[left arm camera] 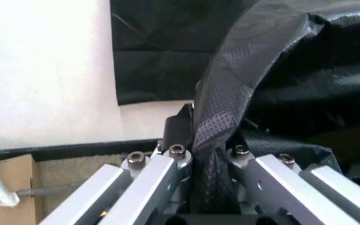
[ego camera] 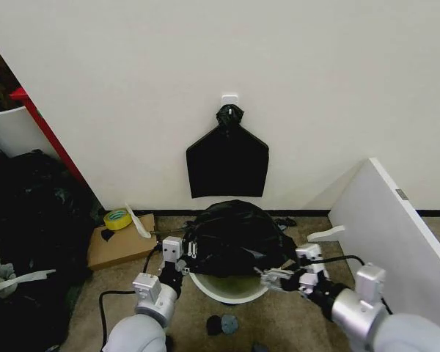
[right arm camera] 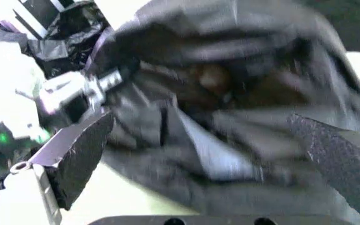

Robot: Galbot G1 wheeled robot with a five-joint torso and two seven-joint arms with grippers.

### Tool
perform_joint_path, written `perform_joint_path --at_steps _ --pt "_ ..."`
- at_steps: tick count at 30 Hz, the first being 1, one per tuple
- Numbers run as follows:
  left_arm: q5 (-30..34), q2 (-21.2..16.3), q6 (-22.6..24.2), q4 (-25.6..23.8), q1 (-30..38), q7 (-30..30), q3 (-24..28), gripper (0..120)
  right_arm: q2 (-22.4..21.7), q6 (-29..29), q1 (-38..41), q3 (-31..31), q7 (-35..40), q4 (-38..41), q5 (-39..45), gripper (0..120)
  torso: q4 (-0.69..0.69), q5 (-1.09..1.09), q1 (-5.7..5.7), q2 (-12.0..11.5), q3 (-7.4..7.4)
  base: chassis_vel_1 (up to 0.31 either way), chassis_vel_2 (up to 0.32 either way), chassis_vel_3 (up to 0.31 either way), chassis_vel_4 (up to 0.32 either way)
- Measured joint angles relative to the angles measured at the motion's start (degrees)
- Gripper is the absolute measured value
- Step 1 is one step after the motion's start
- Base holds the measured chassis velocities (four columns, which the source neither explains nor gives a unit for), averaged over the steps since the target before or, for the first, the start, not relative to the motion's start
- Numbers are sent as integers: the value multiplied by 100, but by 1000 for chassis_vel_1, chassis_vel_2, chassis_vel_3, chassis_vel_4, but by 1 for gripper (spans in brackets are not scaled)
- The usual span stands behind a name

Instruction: Place the garbage bag over the trash bin.

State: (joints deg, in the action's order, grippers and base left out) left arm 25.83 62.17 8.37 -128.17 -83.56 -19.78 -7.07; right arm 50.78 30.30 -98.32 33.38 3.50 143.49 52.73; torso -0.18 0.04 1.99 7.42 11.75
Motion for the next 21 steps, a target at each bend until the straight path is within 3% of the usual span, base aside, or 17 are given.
perform_joint_path --at_steps 6,11,14,21 --pt "-364 11 -116 9 -129 105 35 2 29 169 575 -603 27 1 -232 100 -1 0 0 0 0 0 0 0 0" --pt "-620 78 -197 -17 -361 159 48 2 25 307 856 -781 223 -3 50 92 0 0 0 0 0 0 0 0 0" --pt "-712 149 -208 -25 -386 168 74 2 67 412 833 -1084 232 -10 -247 79 -1 0 0 0 0 0 0 0 0" --pt "-748 211 -208 -99 -467 173 74 2 -45 549 691 -1138 229 -16 -437 56 -1 0 0 0 0 0 0 0 0"
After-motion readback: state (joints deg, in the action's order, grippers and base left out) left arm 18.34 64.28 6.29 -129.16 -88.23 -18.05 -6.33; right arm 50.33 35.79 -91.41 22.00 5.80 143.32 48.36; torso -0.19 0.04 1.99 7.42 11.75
